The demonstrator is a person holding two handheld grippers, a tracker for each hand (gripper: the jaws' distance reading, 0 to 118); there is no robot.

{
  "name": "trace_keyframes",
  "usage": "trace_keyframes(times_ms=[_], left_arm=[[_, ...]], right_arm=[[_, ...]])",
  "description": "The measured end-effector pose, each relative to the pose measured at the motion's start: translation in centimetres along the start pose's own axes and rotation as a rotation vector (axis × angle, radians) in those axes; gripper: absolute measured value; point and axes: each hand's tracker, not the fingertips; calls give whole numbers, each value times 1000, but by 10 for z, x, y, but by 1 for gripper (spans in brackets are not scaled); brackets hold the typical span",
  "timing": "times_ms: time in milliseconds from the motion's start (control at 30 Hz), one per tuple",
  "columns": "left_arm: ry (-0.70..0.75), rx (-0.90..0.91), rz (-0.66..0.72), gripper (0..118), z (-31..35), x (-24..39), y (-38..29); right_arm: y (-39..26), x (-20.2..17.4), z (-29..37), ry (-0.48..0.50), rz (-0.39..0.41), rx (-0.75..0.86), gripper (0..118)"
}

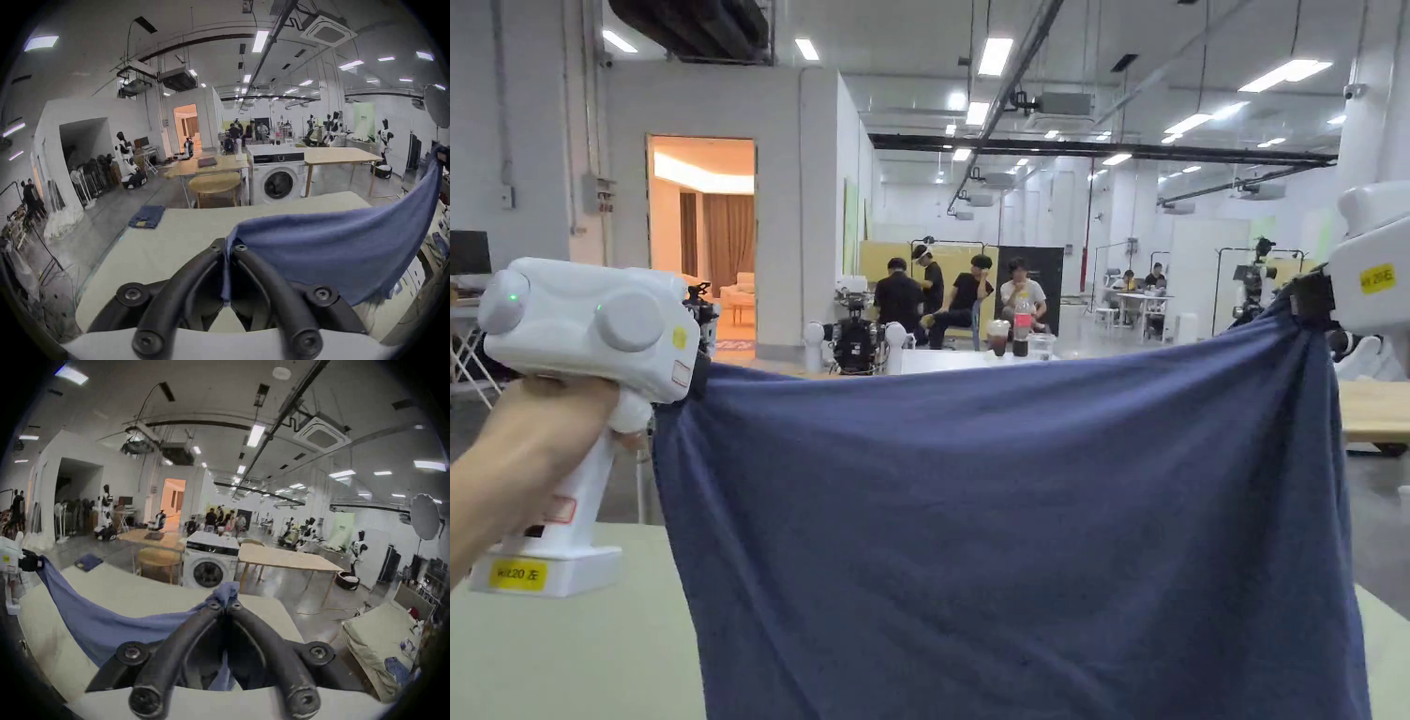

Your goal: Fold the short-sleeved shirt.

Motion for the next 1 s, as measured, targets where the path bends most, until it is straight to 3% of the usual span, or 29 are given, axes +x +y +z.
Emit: trace_keyframes(times_ms=[700,1000], left_arm=[[164,54,-10,0,-131,12,118],[204,30,-16,0,-227,23,74]], right_arm=[[93,-17,-187,-56,-44,69,0],[19,-41,-275,-56,-52,-27,0]])
